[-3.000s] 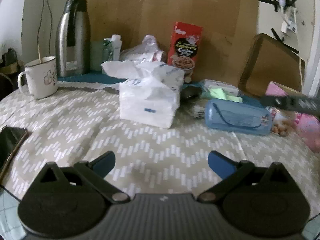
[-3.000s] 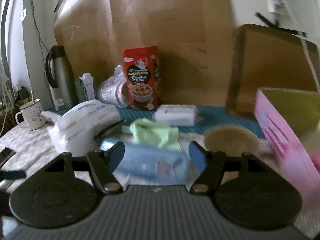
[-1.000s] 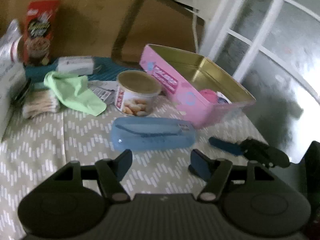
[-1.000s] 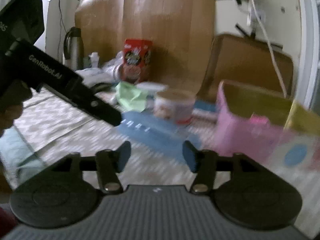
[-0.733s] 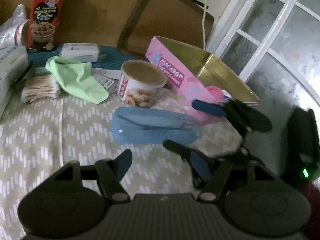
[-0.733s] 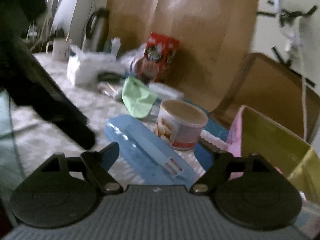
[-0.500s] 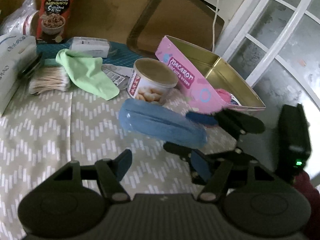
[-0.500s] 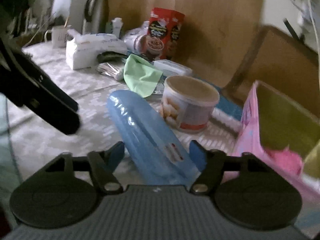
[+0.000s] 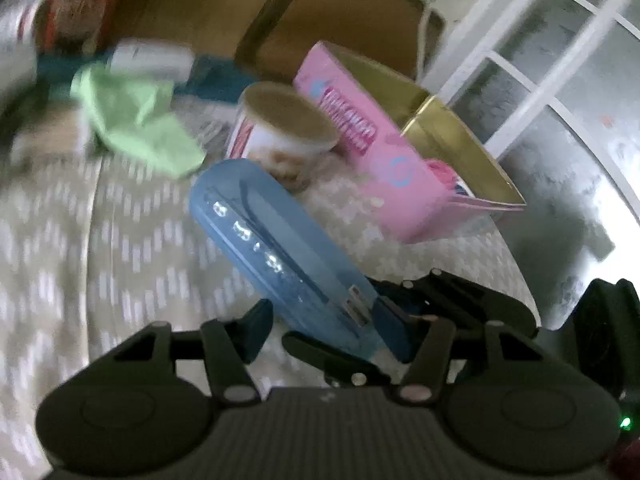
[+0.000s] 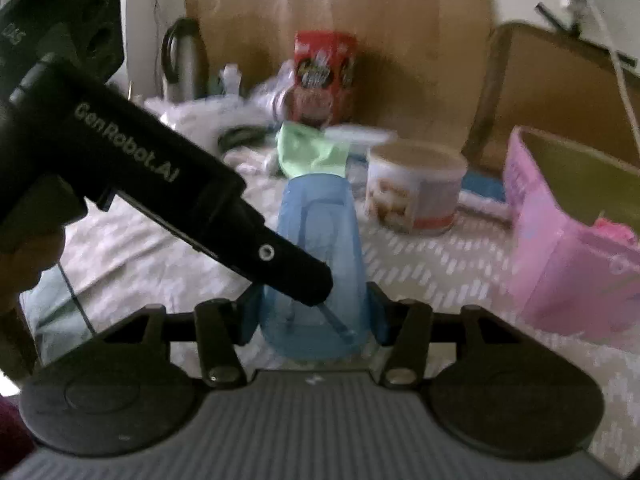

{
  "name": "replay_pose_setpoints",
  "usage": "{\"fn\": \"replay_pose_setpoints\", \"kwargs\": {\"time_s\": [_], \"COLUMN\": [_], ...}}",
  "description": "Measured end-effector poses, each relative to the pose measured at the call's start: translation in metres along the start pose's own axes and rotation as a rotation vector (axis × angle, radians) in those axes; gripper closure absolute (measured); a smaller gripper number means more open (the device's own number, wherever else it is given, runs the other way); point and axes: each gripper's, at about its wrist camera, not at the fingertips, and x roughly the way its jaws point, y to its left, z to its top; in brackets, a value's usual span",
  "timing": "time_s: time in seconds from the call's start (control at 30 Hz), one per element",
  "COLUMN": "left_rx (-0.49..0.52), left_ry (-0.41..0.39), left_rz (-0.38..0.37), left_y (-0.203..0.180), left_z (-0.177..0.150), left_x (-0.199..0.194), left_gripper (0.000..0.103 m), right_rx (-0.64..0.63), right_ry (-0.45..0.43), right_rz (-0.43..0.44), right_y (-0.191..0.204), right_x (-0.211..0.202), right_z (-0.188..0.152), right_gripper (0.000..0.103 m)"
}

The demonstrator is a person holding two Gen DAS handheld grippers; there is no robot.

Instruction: Organize soft objects

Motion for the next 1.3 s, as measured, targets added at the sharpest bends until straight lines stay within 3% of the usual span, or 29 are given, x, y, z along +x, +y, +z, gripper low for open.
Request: {"fn": "replay_pose_setpoints", "kwargs": {"time_s": [0.2,0.4,0.57,0.6,0.67,0.77,0.93,1.0,1.07,1.17,1.3], "left_rx": [0.159,0.281,0.364,0.371,0.365,0.354,0.318,0.282,0.237,0.146,0.043], "left_ry": [-0.093,-0.121,-0.109,-0.105,-0.117,-0.157,-0.204,-0.198,-0.198,-0.188,-0.194], "left_rz": [-0.009,-0.072,-0.047,-0.024,0.011,-0.026,0.007,0.047,0.134,0.316,0.43], "left_y": [-0.044,-0.091,-0.129,-0.134,-0.138,-0.131,-0.091,-0.064,-0.034,0.017,0.066], "left_z": [0.022,0.072,0.106,0.11,0.111,0.104,0.071,0.052,0.035,0.01,-0.012], "left_x": [-0.017,0.021,0.091,0.102,0.108,0.084,0.027,0.007,-0.01,-0.031,-0.055], "left_gripper": [0.046,0.045,0.04,0.041,0.041,0.039,0.033,0.033,0.033,0.033,0.033], "right_rx": [0.0,0.024,0.114,0.128,0.142,0.175,0.238,0.233,0.237,0.208,0.133], "right_ry": [-0.16,-0.282,-0.286,-0.267,-0.219,-0.187,-0.26,-0.305,-0.346,-0.358,-0.285], "right_rz": [-0.077,-0.258,-0.413,-0.447,-0.544,-0.632,-0.601,-0.598,-0.552,-0.405,-0.159], "right_y": [0.001,-0.029,-0.081,-0.092,-0.113,-0.132,-0.131,-0.12,-0.111,-0.091,-0.044], "right_x": [-0.032,-0.055,-0.059,-0.054,-0.04,-0.032,-0.056,-0.066,-0.07,-0.069,-0.036], "right_z": [0.01,0.027,0.031,0.033,0.034,0.027,0.016,0.014,0.022,0.034,0.062], "right_gripper": [0.047,0.047,0.045,0.04,0.034,0.035,0.036,0.049,0.055,0.063,0.063]}}
